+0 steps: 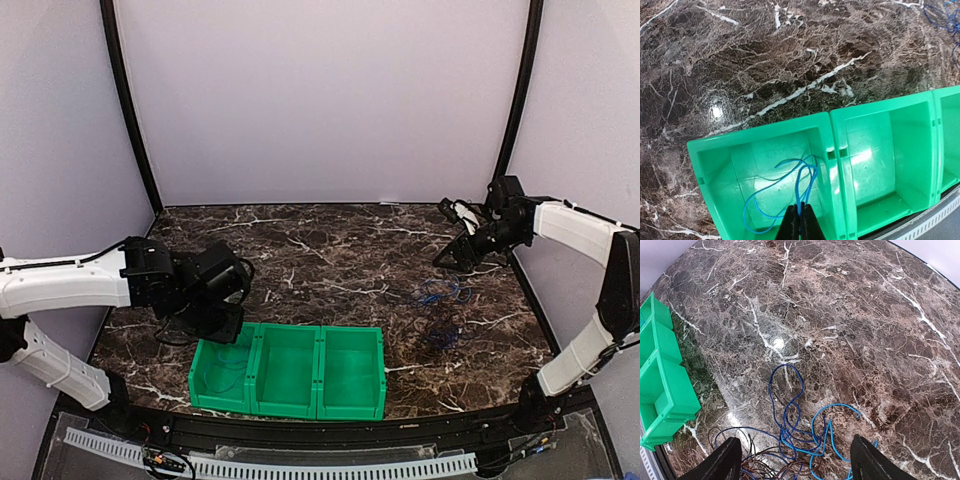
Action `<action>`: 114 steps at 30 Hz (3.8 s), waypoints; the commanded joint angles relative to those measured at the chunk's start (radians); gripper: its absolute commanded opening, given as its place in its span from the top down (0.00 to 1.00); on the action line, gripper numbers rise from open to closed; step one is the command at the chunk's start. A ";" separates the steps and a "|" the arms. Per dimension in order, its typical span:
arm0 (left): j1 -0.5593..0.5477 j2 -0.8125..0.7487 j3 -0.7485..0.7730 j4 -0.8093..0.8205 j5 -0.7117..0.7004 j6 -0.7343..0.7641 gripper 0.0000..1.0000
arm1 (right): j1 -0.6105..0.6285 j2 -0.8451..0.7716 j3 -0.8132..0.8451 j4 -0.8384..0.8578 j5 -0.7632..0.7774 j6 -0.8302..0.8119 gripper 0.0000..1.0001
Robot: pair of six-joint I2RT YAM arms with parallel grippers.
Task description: Untangle the cables
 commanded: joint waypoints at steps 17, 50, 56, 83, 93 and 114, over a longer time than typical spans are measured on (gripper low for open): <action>0.010 0.153 0.096 -0.118 -0.016 -0.019 0.54 | 0.007 0.008 0.015 -0.008 -0.042 -0.004 0.26; 0.081 0.549 0.620 0.590 0.231 0.431 0.39 | -0.160 0.220 0.161 -0.166 0.197 0.081 0.45; 0.082 0.620 0.641 0.651 0.351 0.331 0.41 | -0.173 0.292 0.135 -0.167 0.107 0.080 0.42; 0.025 0.728 0.649 1.005 0.407 0.390 0.40 | -0.139 0.010 0.311 -0.369 -0.155 -0.078 1.00; -0.050 0.778 0.643 1.344 0.332 0.454 0.36 | -0.041 -0.097 0.390 -0.468 -0.234 -0.132 1.00; 0.016 0.889 0.716 1.686 0.507 -0.300 0.25 | -0.023 -0.210 0.311 -0.466 -0.341 -0.200 1.00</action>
